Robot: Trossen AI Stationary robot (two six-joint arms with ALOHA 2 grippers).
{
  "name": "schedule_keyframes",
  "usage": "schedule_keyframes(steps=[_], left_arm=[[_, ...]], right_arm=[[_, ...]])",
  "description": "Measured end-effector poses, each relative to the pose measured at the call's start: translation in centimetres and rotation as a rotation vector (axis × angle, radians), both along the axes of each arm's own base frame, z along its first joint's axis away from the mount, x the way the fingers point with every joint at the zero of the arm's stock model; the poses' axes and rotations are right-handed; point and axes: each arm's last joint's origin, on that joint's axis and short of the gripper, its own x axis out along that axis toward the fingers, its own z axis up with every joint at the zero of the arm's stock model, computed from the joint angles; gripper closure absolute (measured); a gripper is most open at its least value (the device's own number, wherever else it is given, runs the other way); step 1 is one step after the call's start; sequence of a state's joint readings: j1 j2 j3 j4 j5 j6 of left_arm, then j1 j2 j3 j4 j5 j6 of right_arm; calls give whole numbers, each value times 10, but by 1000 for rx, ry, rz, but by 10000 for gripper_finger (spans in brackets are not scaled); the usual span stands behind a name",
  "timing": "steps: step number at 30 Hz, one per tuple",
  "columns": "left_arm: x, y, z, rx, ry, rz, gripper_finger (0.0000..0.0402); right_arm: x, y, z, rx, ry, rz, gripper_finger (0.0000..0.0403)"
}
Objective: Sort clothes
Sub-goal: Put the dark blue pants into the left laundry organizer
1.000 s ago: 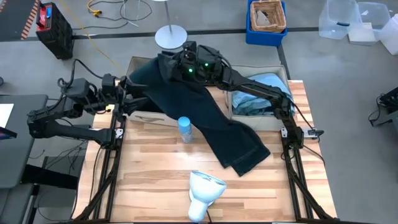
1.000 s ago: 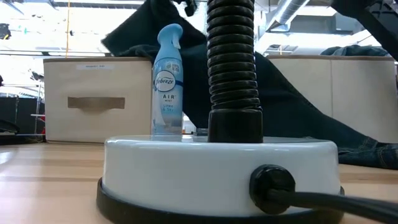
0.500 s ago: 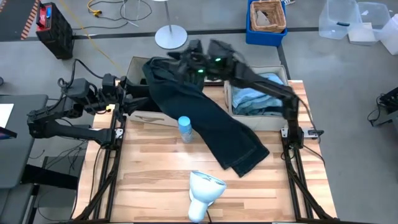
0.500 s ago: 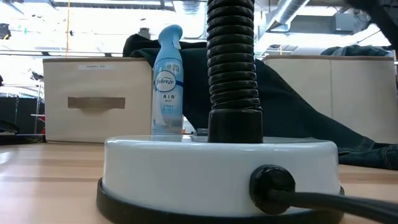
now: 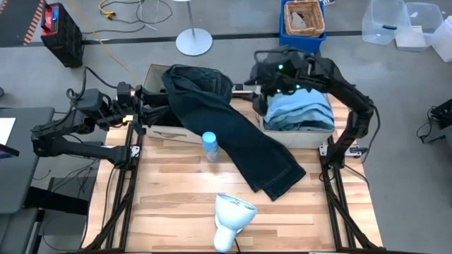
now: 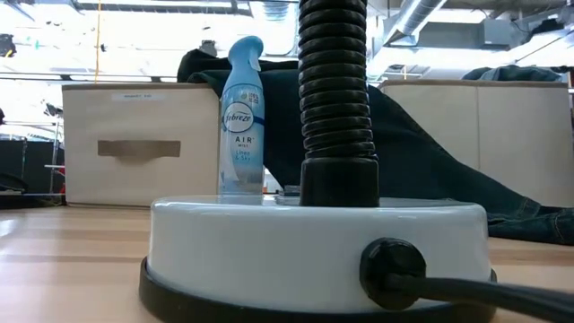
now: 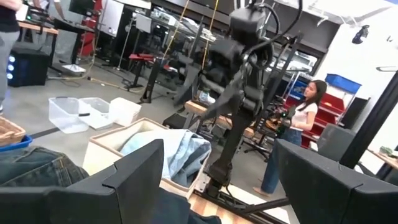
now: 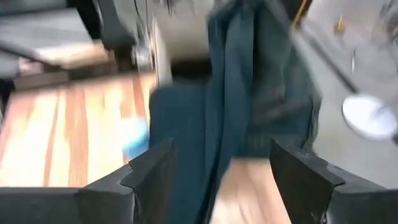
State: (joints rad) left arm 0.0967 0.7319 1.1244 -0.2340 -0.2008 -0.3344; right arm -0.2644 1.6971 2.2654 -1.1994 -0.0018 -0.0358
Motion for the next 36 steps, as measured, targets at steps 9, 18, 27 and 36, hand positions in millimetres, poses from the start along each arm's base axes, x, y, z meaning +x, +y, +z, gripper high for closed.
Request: schedule_keyframes(steps=[9,18,27,36], left_arm=[[0,1,1,-2,-7,31,109],[0,1,0,8,4,36,109],[1,0,-1,-2,12,4,109],[1,-1,-2,-6,16,-21,109]], right_arm=[[12,11,-49,13,180,71,129],[25,5,-107,54,311,59,129],[28,5,-148,176,389,80,129],[32,-2,-173,193,380,29,129]])
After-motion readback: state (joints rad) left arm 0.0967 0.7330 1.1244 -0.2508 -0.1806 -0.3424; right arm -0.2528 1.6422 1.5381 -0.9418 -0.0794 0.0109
